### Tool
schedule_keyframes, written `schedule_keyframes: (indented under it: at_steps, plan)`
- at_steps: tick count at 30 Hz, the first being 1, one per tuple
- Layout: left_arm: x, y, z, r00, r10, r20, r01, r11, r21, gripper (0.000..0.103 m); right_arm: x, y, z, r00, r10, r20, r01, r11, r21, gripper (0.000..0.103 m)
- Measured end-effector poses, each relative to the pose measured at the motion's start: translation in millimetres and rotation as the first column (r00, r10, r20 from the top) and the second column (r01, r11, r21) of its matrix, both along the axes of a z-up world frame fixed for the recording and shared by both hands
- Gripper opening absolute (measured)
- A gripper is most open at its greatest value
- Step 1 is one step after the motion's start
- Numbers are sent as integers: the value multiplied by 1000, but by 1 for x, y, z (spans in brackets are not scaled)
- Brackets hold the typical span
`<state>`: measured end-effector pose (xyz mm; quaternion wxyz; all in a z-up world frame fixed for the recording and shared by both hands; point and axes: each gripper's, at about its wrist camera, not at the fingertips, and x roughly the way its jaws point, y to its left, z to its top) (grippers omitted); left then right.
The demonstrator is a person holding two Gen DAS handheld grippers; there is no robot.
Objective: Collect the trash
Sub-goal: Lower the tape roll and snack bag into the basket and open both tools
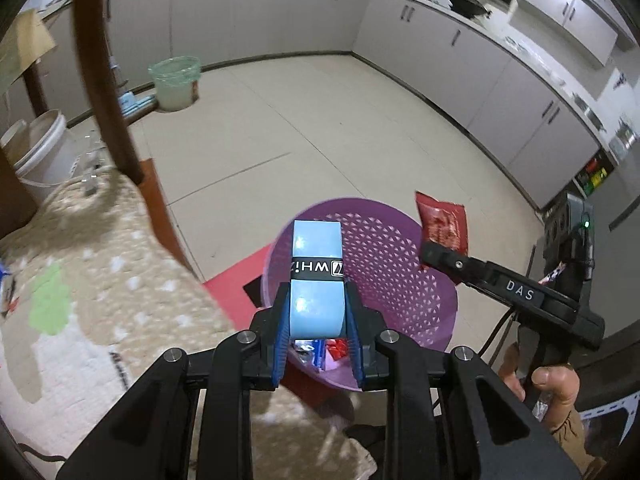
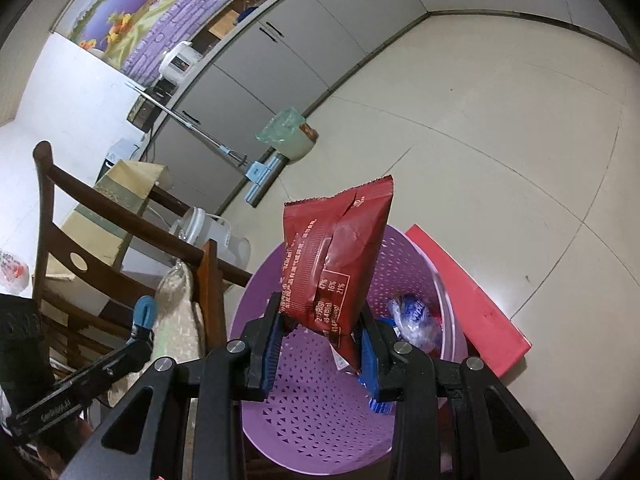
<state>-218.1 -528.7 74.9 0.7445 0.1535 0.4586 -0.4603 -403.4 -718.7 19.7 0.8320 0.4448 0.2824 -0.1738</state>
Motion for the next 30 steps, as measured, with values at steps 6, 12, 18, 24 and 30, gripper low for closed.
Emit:
schedule_keyframes:
  at_steps: [6, 12, 18, 24, 30]
  plan:
    - [-13, -19, -19, 999, -35, -2, 35, 999, 41, 24, 4, 1, -6, 999, 1, -34, -2, 1000, -3, 37]
    - [-17, -25, -34, 999, -48, -3, 48, 997, 68, 24, 8, 3, -9, 999, 9, -54, -10, 1000, -13, 38]
    - [-15, -27, -42, 999, -52, -13, 53, 996, 70, 24, 13, 5, -13, 997, 11, -72, -12, 1000, -10, 39]
    - [-14, -26, -42, 999, -47, -11, 47, 996, 71, 24, 16, 6, -15, 997, 12, -81, -13, 1000, -15, 39]
    - [-11, -22, -43, 999, -42, -11, 43, 997, 70, 24, 21, 9, -14, 996, 17, -90, -20, 1000, -23, 39]
